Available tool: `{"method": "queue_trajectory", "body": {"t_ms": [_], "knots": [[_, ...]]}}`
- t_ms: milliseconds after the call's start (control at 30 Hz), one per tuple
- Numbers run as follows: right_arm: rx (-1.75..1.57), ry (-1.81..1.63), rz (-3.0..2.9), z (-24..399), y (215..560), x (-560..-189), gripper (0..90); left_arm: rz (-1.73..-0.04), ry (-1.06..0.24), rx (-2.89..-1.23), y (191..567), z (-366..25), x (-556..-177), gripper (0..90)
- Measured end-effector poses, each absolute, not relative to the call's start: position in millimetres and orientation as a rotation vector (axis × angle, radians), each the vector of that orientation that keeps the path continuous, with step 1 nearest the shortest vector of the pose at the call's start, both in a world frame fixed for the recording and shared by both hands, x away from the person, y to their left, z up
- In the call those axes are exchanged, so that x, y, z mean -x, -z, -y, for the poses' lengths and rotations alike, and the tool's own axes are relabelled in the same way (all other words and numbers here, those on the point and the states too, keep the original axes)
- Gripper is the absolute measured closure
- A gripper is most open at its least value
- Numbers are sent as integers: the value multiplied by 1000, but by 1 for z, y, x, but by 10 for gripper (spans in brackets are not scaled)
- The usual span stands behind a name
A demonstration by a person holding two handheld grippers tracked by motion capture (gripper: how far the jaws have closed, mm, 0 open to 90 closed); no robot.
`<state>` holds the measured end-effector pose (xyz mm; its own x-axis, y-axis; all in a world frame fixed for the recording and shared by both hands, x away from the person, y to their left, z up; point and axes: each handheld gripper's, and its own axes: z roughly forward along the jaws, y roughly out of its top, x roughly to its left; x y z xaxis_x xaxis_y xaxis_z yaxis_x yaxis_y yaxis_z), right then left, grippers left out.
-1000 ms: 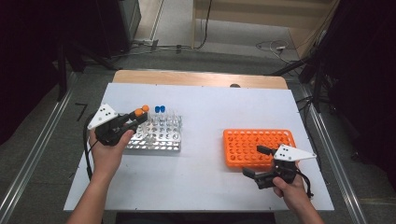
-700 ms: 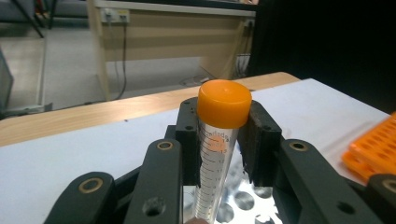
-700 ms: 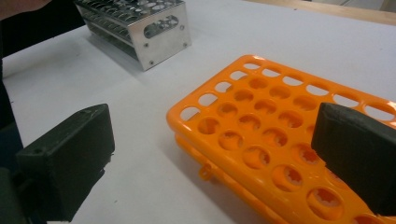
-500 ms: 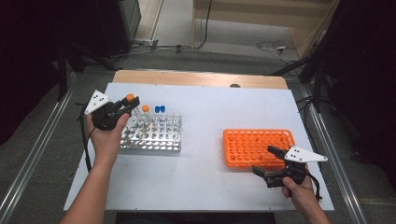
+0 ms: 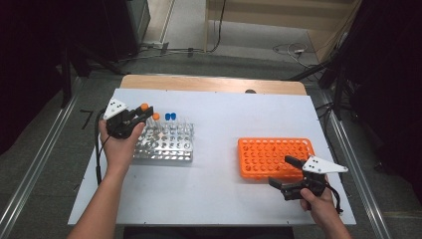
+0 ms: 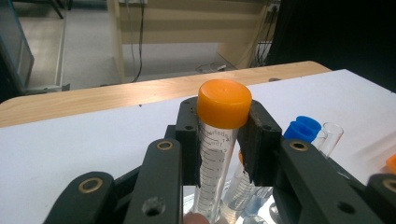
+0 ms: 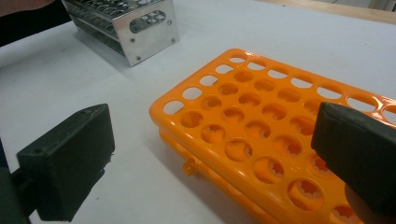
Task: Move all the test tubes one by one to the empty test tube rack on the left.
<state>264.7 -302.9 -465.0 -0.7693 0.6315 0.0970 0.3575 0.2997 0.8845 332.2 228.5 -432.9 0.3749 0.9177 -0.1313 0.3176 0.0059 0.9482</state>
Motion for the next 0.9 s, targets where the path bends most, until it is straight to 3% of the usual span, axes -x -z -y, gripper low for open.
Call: {"method": "queue_trajectory", "body": {"t_ms": [333, 467, 733, 900], "knots": [[-892, -1450, -2311, 301, 466, -264, 0, -1224, -615, -1632, 440, -226, -336, 665], [-891, -1448, -2310, 301, 467, -265, 0, -1266, -617, -1619, 439, -229, -332, 524], [-900, -1446, -2298, 303, 468, -267, 0, -1182, -561, -1598, 440, -226, -307, 119], [-907, -1439, -2297, 303, 469, -269, 0, -1128, -527, -1611, 444, -221, -290, 13]]}}
